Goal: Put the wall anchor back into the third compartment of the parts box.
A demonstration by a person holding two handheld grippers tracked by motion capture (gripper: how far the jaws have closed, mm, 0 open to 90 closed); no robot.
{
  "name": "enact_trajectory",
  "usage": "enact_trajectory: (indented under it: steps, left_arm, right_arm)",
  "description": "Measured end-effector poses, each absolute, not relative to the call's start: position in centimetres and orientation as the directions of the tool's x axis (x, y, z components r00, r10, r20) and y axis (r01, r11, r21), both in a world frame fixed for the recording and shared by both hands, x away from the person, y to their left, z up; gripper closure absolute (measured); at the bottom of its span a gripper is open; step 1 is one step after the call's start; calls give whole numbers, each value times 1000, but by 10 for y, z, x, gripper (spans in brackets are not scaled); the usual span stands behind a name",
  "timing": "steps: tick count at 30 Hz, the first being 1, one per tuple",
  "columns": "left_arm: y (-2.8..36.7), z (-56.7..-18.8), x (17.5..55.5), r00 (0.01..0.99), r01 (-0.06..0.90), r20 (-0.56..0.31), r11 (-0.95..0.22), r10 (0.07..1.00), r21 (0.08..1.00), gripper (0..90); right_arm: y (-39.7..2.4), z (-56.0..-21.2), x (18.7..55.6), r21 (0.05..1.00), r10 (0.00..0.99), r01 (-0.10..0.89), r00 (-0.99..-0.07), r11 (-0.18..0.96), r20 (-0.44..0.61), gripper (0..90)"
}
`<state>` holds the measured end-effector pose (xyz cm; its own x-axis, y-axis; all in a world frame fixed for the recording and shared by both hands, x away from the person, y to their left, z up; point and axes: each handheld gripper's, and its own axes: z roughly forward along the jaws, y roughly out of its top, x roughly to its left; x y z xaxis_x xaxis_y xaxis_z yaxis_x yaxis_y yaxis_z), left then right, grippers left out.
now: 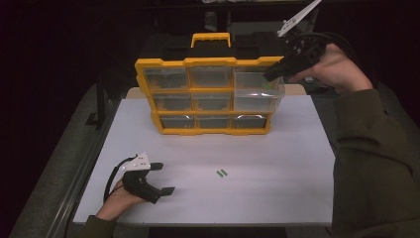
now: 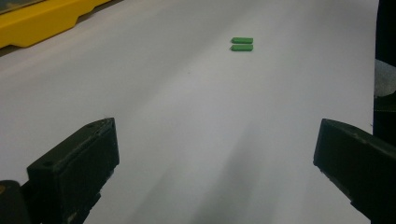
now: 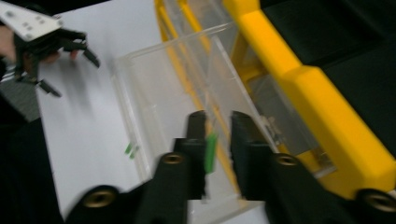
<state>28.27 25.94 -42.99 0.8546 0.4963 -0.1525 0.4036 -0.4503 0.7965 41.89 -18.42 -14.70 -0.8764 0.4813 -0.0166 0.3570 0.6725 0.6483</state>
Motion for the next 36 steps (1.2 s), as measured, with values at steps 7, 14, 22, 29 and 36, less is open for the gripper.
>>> enact_trajectory:
  steps: [7,14,22,29,36]
  left_arm:
    - [260,-430,282,852,409,-157,-448,500,795,0]
    - [258,-430,282,851,410,-156,-448,501,795,0]
    - [257,-430,281,851,413,-162,-445,499,794,0]
    - [257,-430,281,854,408,-160,-447,495,796,0]
    - [257,-431,281,852,409,-156,-448,500,795,0]
  right_arm:
    - [-198,-138,410,659,493,357,-870,662,-24,888]
    - [-224,-137,396,666,537,397,-844,632,-6,888]
    - [-242,-156,385,653,568,428,-823,624,-3,887]
    - [-244,-182,378,651,570,437,-821,620,8,866]
    - [-238,-222,367,660,573,440,-819,609,18,777]
